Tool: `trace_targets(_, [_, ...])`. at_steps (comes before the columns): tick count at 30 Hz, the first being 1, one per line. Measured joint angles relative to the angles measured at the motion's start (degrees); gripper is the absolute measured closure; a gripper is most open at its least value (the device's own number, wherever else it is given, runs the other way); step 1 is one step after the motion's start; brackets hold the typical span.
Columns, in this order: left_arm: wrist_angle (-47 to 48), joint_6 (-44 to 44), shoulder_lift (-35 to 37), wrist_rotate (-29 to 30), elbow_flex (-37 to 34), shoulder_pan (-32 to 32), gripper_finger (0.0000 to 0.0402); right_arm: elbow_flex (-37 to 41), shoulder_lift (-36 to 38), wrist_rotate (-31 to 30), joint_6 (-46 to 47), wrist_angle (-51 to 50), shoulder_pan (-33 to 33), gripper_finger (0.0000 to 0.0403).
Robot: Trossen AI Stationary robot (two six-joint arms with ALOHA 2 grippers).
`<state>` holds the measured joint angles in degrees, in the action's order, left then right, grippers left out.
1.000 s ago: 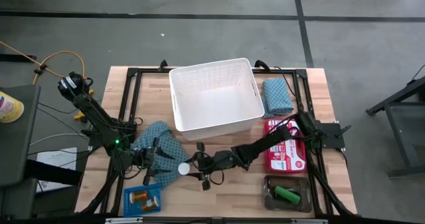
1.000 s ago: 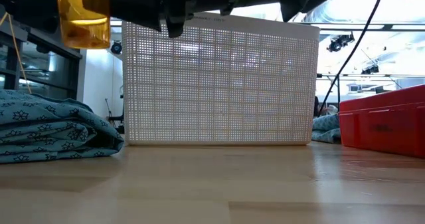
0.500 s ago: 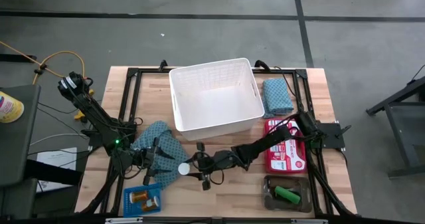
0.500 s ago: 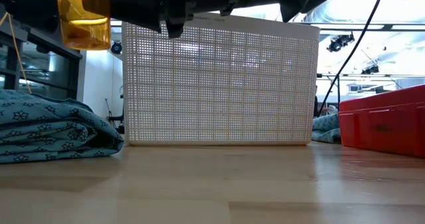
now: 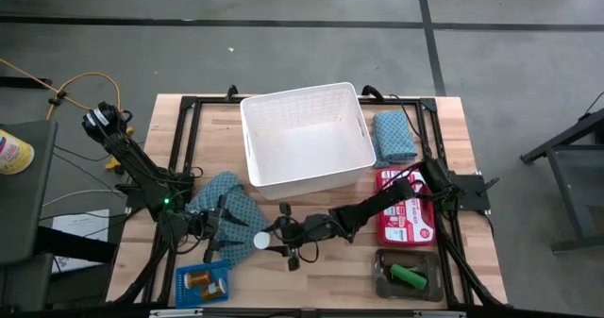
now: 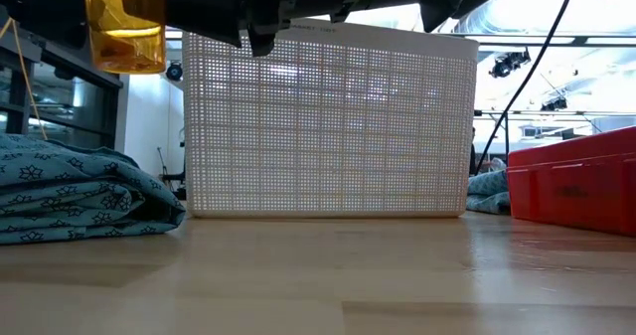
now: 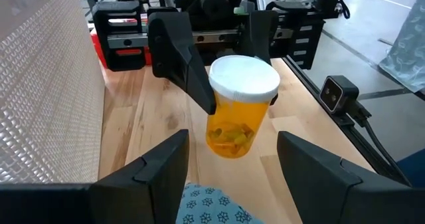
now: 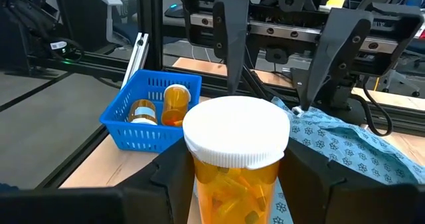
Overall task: Pick & place medical supplies in basket/bin
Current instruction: Put the orange pill bottle into the blue bin
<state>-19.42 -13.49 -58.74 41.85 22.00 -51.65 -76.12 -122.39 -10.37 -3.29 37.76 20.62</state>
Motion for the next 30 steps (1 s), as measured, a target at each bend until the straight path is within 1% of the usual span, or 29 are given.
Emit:
trace_targets(5, [-1.45, -0.29, 0.00, 0.00, 0.00, -0.01, 0.0179, 0.00, 0.02, 0.02, 0.01, 0.04, 0.02, 0.0229])
trace_targets(21, [-1.70, -0.32, 0.01, 0.38, 0.00, 0.06, 0.0179, 0.00, 0.02, 0.00, 0.02, 0.22, 0.00, 0.0229])
trace_targets(30, [-1.68, -0.47, 0.01, 0.39, 0.00, 2.03, 0.0179, 0.01, 0.02, -0.17, 0.02, 2.34, 0.00, 0.0229])
